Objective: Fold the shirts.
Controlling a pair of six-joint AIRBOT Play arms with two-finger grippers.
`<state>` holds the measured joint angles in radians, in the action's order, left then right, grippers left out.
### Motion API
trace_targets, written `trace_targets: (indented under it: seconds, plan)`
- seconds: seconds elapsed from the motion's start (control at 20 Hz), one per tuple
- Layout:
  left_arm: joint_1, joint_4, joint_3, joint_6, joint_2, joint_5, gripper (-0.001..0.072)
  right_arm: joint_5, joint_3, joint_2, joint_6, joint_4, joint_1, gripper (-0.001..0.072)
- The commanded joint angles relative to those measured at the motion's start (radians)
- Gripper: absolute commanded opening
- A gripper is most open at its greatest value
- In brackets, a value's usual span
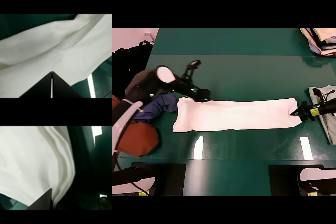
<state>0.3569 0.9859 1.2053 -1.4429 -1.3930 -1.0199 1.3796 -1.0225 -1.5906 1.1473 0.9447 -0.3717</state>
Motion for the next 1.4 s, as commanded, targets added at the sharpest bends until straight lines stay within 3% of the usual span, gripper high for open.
trace_targets:
  seconds: [0.0,0.3,0.5,0.7,0.95,1.15,1.35]
  plan:
    - [0.109,-0.014,0.067,-0.008,-0.1,0.058,0.0021,0.04,-0.025,-0.006,-0.013,-0.011,0.052,0.0017]
    - [0.245,-0.022,0.232,-0.024,-0.315,0.059,0.0021,0.15,-0.227,0.187,0.009,-0.085,0.185,0.0017]
    - [0.272,-0.049,0.254,-0.026,-0.378,0.069,0.0021,0.127,-0.362,0.3,0.113,-0.168,0.312,0.0017]
    - [0.273,-0.06,0.254,-0.027,-0.408,0.074,0.0021,0.102,-0.444,0.341,0.131,-0.285,0.456,0.0017]
    - [0.273,-0.058,0.256,-0.024,-0.409,0.114,0.0021,0.026,-0.467,0.342,0.135,-0.298,0.636,0.0017]
    - [0.22,-0.037,0.315,-0.024,-0.393,0.024,0.0021,-0.038,-0.467,0.342,0.124,-0.298,0.743,0.0017]
    - [0.06,0.087,0.335,-0.024,-0.246,-0.027,0.0021,-0.112,-0.467,0.325,0.117,-0.299,0.858,0.0017]
